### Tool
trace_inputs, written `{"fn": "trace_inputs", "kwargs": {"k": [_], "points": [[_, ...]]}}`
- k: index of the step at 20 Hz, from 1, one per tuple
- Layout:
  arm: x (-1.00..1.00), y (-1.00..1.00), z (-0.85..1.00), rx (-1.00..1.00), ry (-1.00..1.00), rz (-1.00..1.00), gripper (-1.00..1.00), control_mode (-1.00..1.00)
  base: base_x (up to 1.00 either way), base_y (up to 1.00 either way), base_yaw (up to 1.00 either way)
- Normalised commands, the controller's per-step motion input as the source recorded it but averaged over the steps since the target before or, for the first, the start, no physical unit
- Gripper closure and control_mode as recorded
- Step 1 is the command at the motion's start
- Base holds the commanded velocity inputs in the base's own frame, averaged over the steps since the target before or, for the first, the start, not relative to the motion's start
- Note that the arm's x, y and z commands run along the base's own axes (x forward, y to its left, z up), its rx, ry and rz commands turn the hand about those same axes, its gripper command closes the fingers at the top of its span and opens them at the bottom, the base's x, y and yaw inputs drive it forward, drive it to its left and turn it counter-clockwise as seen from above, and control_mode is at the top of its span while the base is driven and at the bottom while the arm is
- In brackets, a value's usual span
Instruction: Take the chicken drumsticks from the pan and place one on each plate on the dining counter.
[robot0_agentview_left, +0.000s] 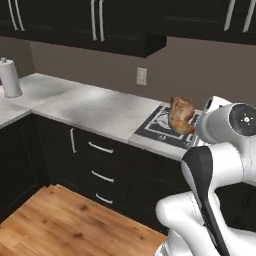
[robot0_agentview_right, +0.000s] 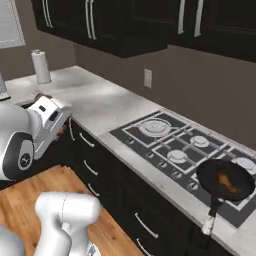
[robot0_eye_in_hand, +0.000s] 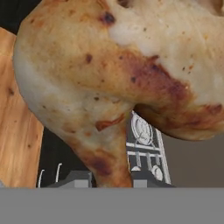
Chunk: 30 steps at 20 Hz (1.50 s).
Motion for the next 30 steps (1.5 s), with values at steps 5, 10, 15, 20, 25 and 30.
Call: {"fn": "trace_inputs", "kwargs": {"k": [5,10,15,20,25,30], "points": [[0.00,0.00,0.00,0.00,0.00,0.00,1.00,1.00,-0.02,0.00,0.71],[0.00,0.00,0.00,0.00,0.00,0.00,1.00,1.00,0.00,0.06,0.74],[0.00,0.00,0.00,0.00,0.00,0.00,1.00,1.00,0.07,0.65,0.57],[0.00,0.00,0.00,0.00,0.00,0.00,1.00,1.00,0.05,0.89,0.56],[0.00,0.00,0.00,0.00,0.00,0.00,1.00,1.00,0.01,0.93,0.56],[0.00,0.00,0.00,0.00,0.00,0.00,1.00,1.00,0.09,0.99,0.53]]}}
